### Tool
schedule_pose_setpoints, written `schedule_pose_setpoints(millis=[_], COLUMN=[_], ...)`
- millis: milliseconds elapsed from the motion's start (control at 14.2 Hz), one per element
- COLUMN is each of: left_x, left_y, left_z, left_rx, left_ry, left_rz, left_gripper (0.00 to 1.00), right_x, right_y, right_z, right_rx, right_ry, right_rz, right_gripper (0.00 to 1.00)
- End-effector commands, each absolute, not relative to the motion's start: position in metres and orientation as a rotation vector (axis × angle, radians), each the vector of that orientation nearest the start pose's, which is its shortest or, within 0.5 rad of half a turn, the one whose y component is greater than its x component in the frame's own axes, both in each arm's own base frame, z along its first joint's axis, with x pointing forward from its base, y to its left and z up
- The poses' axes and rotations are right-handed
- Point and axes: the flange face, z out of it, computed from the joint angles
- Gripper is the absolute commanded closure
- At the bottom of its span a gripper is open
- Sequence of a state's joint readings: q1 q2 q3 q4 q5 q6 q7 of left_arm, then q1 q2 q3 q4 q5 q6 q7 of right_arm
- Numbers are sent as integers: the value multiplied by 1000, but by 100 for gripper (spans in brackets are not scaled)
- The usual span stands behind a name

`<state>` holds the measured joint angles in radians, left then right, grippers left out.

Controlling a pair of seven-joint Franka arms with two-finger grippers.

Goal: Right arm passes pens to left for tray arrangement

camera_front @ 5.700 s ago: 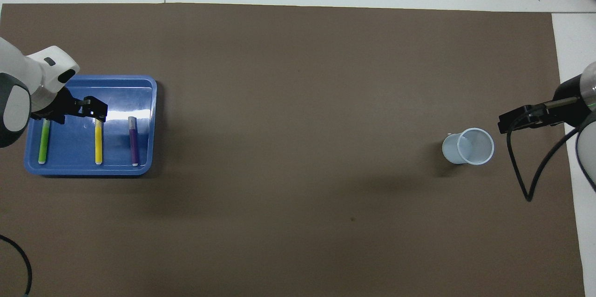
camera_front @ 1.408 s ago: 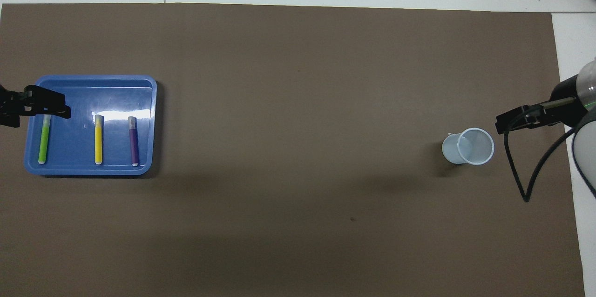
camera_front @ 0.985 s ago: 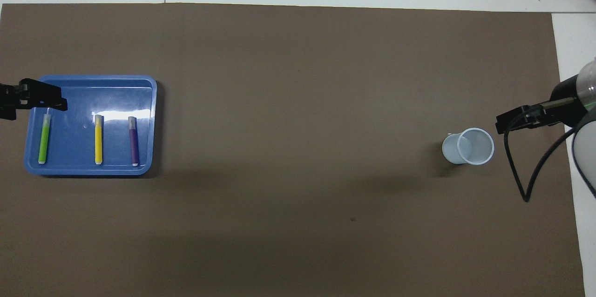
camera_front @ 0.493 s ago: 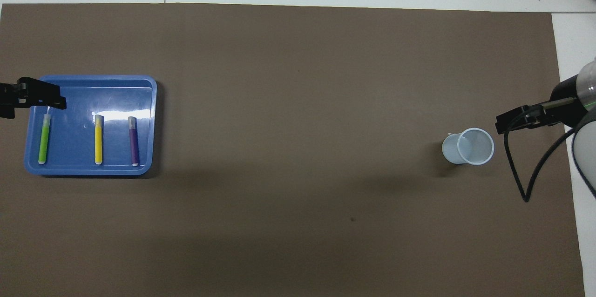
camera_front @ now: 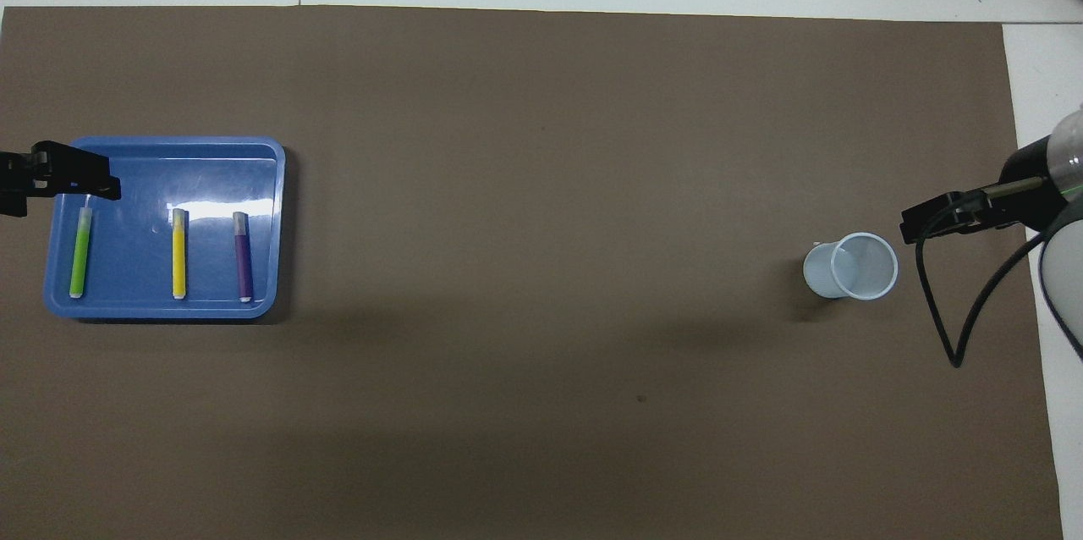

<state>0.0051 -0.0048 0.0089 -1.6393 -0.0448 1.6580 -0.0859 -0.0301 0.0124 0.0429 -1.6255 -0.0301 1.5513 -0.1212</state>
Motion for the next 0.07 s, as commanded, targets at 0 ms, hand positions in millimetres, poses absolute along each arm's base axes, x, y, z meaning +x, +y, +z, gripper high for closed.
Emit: schedule_pose_setpoints(millis=[0], left_x=[558], left_y=[4], left_z=[606], left_rx=[-3171], left_ry=[-171], left_rz=[-15], left_gripper=[0], right_x=[552], right_y=[3], right_z=[589], right_rx=[-3165], right_ry=[-220], right_rz=[164], right_gripper=[0])
